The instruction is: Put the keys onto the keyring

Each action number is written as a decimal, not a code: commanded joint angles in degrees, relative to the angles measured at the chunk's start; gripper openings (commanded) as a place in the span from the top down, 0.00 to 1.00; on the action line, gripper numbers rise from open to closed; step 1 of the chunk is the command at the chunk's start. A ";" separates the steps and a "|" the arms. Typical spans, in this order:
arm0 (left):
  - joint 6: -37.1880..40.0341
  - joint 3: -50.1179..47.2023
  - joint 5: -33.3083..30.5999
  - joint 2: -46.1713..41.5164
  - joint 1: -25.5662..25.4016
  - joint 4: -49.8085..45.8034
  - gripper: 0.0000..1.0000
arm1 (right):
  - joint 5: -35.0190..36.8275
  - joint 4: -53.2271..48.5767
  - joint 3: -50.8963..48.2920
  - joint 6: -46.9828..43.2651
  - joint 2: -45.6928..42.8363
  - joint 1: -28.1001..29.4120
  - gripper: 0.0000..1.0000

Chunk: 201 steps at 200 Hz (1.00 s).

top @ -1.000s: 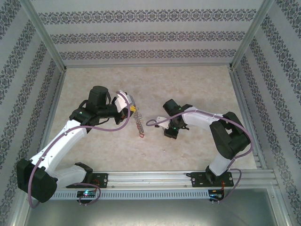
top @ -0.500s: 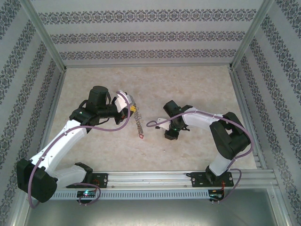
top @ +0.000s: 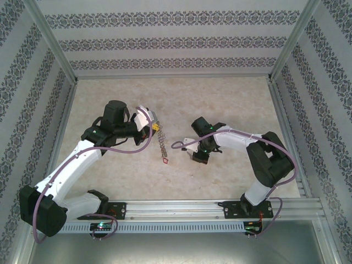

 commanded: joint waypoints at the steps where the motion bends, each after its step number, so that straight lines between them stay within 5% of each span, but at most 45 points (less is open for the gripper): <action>1: 1.31 0.32 1.05 -1.08 -0.54 1.22 1.00 | -2.68 0.19 -0.71 -1.11 -4.04 0.01 1.00; 45: 1.36 0.01 0.18 -1.00 -0.54 1.83 1.00 | -9.38 3.93 -0.99 3.09 -13.04 -2.18 1.00; 100: 1.27 0.45 0.70 -0.23 -1.12 1.75 1.00 | -8.77 7.20 1.13 8.75 -20.61 0.04 1.00; 201: 1.62 0.42 0.69 -0.24 -1.29 1.84 1.00 | -14.99 16.96 6.06 18.60 -22.32 5.50 1.00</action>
